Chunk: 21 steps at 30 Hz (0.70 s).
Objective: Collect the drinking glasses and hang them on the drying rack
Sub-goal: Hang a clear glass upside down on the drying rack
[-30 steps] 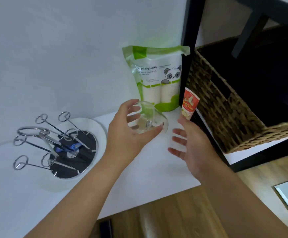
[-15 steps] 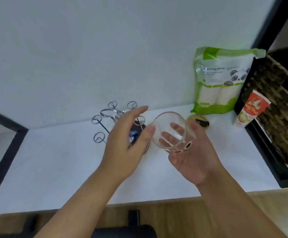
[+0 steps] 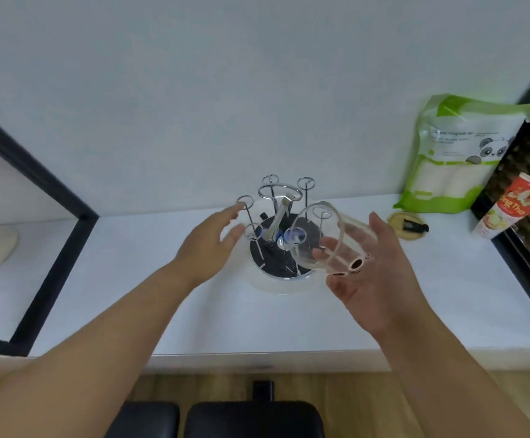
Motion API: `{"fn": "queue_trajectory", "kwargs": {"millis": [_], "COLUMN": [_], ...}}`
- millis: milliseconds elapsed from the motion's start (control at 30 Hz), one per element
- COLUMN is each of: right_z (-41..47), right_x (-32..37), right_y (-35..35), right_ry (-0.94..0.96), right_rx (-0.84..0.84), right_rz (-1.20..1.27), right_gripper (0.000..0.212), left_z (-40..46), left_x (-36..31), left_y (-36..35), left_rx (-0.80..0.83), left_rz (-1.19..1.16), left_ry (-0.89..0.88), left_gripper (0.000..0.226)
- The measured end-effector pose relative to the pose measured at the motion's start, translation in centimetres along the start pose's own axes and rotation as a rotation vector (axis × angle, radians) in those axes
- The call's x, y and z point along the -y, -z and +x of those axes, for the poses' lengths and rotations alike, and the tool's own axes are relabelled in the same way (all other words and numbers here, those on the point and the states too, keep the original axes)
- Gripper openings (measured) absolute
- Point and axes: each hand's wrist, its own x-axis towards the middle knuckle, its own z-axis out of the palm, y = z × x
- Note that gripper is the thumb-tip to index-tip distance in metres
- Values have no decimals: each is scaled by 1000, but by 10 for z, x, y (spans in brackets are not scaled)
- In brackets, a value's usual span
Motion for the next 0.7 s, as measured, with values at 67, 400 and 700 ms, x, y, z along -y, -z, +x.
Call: {"fn": "queue_trajectory", "kwargs": {"millis": [67,400,700], "right_z": [-1,-3,13], "right_x": [-3,-1,-18], "right_y": [-4,-28,-40], "right_ry": [50,309,971], "right_rx": [-72,-324,-291], "right_rz": [-30,-377,-1378], "right_gripper": [49,24,55], "left_z": [-4,-2,14], "left_x": [1,-2,12], "left_y": [-12,-34,-11], "left_rx": [-2,-108,-11], "left_rz": [-11,-68,27], "left_ry": [-31,-29,-105], "left_gripper": [45,40,35]}}
